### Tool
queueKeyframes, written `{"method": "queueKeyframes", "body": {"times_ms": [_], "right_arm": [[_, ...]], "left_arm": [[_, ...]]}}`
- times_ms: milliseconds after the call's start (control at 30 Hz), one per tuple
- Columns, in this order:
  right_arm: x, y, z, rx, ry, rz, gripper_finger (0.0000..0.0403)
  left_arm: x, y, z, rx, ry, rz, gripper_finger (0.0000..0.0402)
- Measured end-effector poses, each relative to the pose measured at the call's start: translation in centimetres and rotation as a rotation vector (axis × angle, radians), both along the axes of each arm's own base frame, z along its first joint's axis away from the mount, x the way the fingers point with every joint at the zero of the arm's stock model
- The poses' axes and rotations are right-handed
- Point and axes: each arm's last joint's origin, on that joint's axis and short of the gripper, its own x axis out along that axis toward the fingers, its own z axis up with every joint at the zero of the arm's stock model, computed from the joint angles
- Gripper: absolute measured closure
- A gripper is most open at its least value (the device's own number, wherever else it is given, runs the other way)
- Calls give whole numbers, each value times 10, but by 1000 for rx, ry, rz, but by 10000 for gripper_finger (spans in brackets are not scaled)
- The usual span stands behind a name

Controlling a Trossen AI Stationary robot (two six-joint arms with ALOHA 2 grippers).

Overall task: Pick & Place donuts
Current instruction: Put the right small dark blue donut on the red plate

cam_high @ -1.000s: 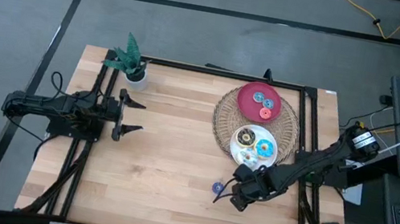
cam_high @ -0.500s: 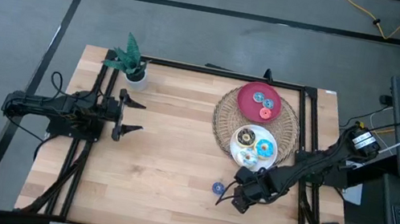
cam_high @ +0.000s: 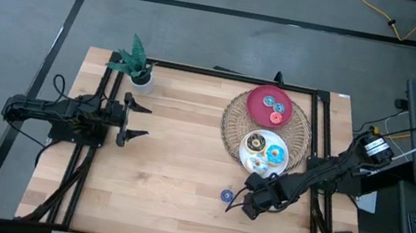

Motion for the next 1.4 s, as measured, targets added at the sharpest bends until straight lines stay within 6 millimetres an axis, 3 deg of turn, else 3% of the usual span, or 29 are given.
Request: {"method": "queueKeyframes", "body": {"times_ms": [367, 1133, 1400], "right_arm": [[5, 4, -3, 9, 2, 6, 98], [7, 6, -1, 57, 1, 11, 285], [7, 7, 4, 55, 43, 41, 319]], "left_arm": [[0, 0, 0, 0, -1, 0, 49], [0, 0, 0, 0, -1, 0, 48], [0, 0, 0, 0, -1, 0, 48]]}}
